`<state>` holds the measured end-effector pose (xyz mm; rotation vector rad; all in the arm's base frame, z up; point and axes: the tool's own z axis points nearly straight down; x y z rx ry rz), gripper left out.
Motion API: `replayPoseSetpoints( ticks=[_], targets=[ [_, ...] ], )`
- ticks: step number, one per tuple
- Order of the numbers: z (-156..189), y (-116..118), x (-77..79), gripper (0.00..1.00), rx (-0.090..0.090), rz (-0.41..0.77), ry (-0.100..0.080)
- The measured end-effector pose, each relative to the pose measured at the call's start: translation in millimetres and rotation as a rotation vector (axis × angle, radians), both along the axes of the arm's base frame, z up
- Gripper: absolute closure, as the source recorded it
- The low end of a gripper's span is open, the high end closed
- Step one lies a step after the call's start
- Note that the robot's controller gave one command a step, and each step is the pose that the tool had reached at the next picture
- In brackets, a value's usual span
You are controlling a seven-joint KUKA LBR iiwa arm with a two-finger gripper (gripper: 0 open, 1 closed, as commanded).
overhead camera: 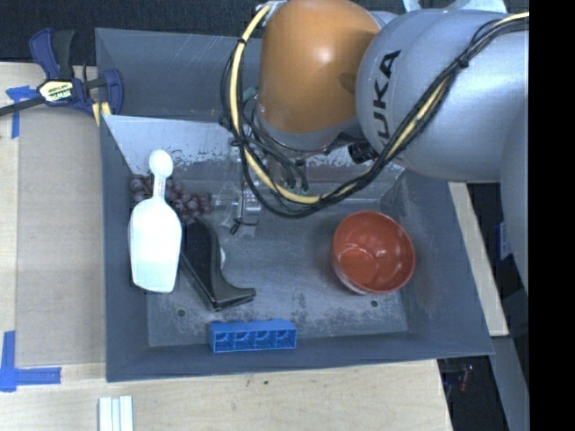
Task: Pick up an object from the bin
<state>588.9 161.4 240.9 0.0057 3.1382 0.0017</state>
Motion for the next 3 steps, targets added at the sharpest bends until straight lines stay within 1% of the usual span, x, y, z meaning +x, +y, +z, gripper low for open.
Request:
replayPoseSetpoints(
  ticks=[1, 2, 3],
  targets=[
    [0.0, 0.0, 0.0, 0.00, 0.000, 0.000, 0.000],
    [46.1, 35.5, -8.3, 0.00, 0.002, 0.038, -0.005],
    [-26.4, 2.5, 8.8, 0.00, -0.004, 0.290, 0.007]
  ],
)
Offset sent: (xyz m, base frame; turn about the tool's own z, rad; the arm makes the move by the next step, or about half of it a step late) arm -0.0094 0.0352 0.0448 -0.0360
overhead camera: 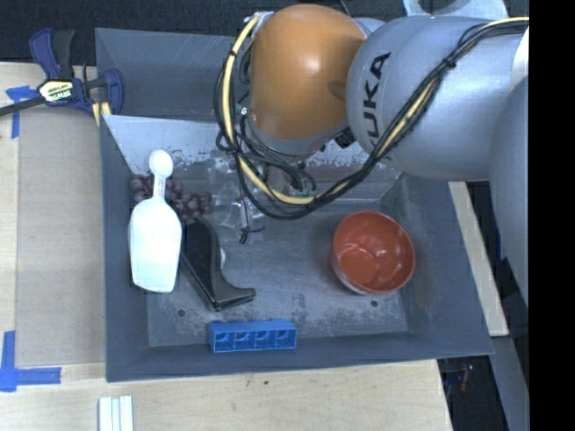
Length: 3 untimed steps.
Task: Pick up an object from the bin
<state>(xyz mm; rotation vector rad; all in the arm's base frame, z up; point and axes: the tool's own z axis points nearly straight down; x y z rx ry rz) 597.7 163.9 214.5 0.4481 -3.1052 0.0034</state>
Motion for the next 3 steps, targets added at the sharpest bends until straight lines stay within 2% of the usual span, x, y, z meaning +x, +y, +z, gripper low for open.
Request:
replayPoseSetpoints(
  ticks=[1, 2, 3],
  targets=[
    [44.4, 78.7, 8.9, 0.00, 0.011, -0.361, -0.018],
    [21.0, 60.9, 3.9, 0.00, 0.015, -0.369, -0.023],
    [82.3, 26.4, -38.2, 0.00, 0.013, -0.222, -0.024]
  ],
)
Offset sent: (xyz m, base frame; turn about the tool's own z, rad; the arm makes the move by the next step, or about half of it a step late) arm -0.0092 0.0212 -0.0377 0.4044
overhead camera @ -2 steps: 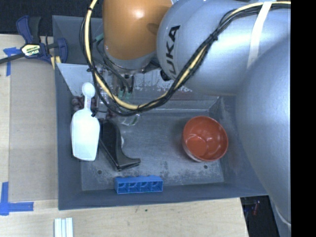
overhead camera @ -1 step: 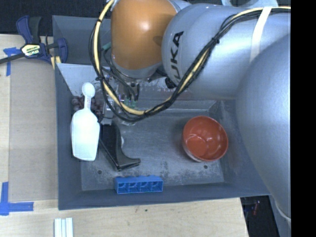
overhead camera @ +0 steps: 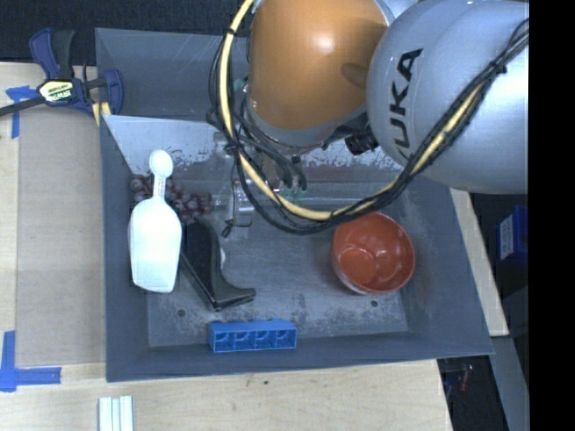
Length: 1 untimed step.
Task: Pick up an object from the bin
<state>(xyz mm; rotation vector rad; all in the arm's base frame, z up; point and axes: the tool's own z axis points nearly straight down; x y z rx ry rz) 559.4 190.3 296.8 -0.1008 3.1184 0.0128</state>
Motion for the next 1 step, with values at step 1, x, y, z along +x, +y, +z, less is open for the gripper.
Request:
replayPoseSetpoints(
  ticks=[1],
  targets=[
    [-85.8, 5.7, 12.3, 0.00, -0.005, 0.106, 0.001]
  ],
)
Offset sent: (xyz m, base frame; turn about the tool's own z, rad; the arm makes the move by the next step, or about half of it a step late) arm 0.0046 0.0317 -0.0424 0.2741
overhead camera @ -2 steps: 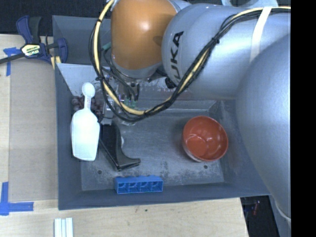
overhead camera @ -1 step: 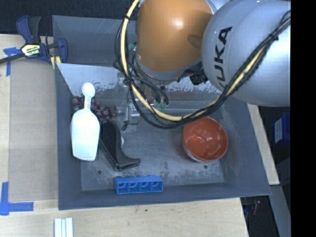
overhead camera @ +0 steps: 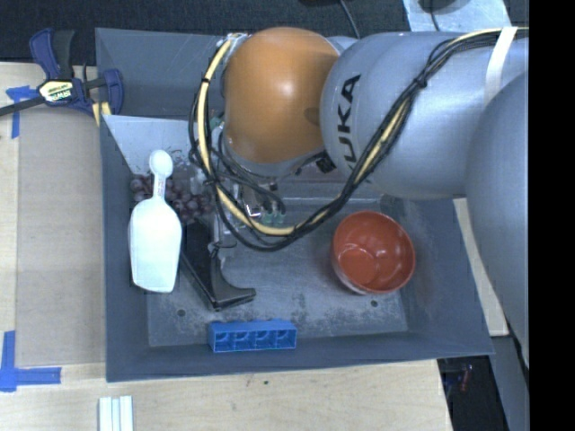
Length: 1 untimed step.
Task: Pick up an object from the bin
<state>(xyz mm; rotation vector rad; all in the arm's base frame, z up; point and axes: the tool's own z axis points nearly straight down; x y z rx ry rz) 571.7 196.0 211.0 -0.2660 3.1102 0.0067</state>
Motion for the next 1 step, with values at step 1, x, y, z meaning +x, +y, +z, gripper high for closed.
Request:
replayPoseSetpoints(
  ticks=[1],
  targets=[
    [28.5, 19.5, -4.8, 0.00, 0.016, -0.328, -0.010]
  ],
)
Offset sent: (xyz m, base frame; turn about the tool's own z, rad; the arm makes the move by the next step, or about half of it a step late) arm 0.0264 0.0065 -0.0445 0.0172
